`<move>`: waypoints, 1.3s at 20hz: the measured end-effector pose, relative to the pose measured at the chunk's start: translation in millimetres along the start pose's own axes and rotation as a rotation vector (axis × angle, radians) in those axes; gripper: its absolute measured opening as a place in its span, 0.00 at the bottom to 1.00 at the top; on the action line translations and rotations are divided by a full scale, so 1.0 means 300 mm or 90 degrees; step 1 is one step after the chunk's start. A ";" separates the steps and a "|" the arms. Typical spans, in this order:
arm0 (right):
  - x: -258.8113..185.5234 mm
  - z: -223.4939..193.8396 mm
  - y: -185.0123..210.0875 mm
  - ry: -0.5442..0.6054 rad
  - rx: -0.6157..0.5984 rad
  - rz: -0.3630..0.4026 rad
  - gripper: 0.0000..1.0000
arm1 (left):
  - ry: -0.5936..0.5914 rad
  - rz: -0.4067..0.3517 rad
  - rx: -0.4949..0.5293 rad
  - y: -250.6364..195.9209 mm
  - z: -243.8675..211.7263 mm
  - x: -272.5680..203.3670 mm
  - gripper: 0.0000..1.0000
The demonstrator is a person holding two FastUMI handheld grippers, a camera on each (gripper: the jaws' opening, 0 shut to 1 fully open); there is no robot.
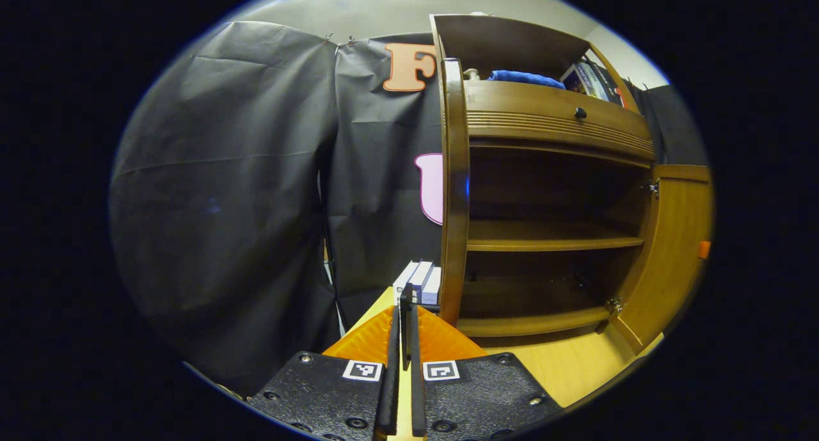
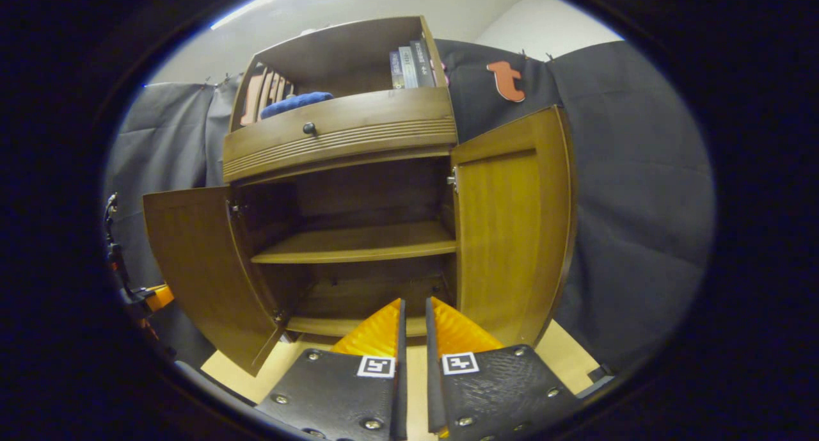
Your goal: Open the right door of the double-door shoe cabinet with the right hand, and open the left door with the left hand.
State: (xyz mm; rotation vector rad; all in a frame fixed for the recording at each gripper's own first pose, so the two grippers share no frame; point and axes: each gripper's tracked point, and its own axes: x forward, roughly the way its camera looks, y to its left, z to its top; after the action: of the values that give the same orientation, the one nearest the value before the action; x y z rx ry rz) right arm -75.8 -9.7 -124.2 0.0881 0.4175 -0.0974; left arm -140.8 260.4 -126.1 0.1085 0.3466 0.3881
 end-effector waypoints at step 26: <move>-0.044 0.204 -0.039 -0.091 -0.031 0.001 0.13 | -0.211 -0.075 0.028 -0.517 0.431 -0.196 0.05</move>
State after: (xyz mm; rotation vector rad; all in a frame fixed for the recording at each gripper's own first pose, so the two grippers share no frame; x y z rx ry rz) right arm -64.8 -26.8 -63.9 0.0328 0.2776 -0.0915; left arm -91.8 89.7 -13.0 0.1914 0.0334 0.2406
